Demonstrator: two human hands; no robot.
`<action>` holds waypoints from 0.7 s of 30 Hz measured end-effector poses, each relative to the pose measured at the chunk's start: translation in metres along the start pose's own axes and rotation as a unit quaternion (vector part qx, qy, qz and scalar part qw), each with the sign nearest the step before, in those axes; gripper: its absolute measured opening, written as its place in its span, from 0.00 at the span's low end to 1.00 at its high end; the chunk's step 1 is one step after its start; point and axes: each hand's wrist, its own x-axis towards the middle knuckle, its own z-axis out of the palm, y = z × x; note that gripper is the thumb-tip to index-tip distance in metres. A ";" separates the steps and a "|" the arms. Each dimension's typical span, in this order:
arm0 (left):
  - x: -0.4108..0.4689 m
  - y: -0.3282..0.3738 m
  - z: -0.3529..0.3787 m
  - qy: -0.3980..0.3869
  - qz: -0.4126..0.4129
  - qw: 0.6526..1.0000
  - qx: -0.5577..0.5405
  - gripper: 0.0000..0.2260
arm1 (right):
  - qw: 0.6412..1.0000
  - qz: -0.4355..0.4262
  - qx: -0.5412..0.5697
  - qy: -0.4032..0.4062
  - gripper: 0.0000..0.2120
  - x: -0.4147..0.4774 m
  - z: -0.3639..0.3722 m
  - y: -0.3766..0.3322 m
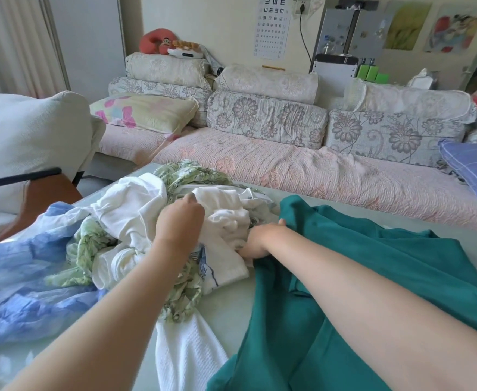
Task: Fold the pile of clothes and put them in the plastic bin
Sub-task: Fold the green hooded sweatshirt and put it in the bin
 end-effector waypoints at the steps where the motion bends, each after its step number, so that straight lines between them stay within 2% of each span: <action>1: 0.002 -0.010 0.001 0.007 -0.020 0.999 -0.030 0.10 | 1.000 -0.004 0.013 0.027 0.32 0.001 -0.004 -0.005; 2: 0.003 -0.017 0.002 0.009 -0.031 0.998 -0.057 0.11 | 0.997 -0.008 0.027 0.068 0.24 0.001 -0.006 -0.010; 4: 0.005 -0.023 0.004 0.000 -0.045 0.993 -0.107 0.10 | 0.988 -0.007 0.081 0.128 0.18 0.002 -0.005 -0.021; 7: 0.013 -0.020 0.005 0.017 -0.061 0.986 -0.157 0.10 | 0.965 -0.003 0.223 0.136 0.22 0.000 -0.010 -0.033; 9: 0.020 -0.017 0.003 0.087 -0.062 0.975 -0.195 0.11 | 0.933 -0.004 0.338 0.128 0.21 0.007 -0.023 -0.042; 10: 0.023 -0.017 0.001 0.129 -0.063 0.963 -0.226 0.11 | 0.900 -0.005 0.415 0.131 0.17 0.009 -0.029 -0.050; 11: 0.025 -0.016 -0.001 0.170 -0.063 0.949 -0.257 0.12 | 0.837 -0.010 0.529 0.137 0.12 0.011 -0.033 -0.059; 12: 0.026 -0.014 -0.003 0.207 -0.054 0.934 -0.287 0.13 | 0.759 -0.030 0.636 0.136 0.08 0.010 -0.038 -0.068; 13: 0.026 -0.012 -0.005 0.236 -0.037 0.920 -0.310 0.14 | 0.696 -0.058 0.704 0.129 0.07 0.008 -0.043 -0.077; 14: 0.024 -0.010 -0.005 0.250 -0.018 0.912 -0.325 0.14 | 0.662 -0.084 0.736 0.118 0.07 0.005 -0.047 -0.083; 15: 0.022 -0.007 -0.003 0.250 -0.004 0.909 -0.334 0.14 | 0.660 -0.105 0.738 0.092 0.07 0.004 -0.052 -0.086; 16: 0.019 -0.006 0.000 0.242 0.005 0.909 -0.340 0.14 | 0.688 -0.116 0.713 0.066 0.09 0.002 -0.055 -0.086; 18: 0.015 -0.005 0.011 0.193 0.010 0.912 -0.361 0.15 | 0.771 -0.138 0.621 0.016 0.14 -0.001 -0.058 -0.073; 20: 0.014 -0.008 0.025 0.078 0.037 0.940 -0.329 0.17 | 0.832 -0.114 0.542 0.017 0.13 0.001 -0.055 -0.045; 21: 0.014 -0.008 0.027 0.004 0.064 0.962 -0.266 0.17 | 0.869 -0.087 0.484 0.064 0.13 0.002 -0.053 -0.029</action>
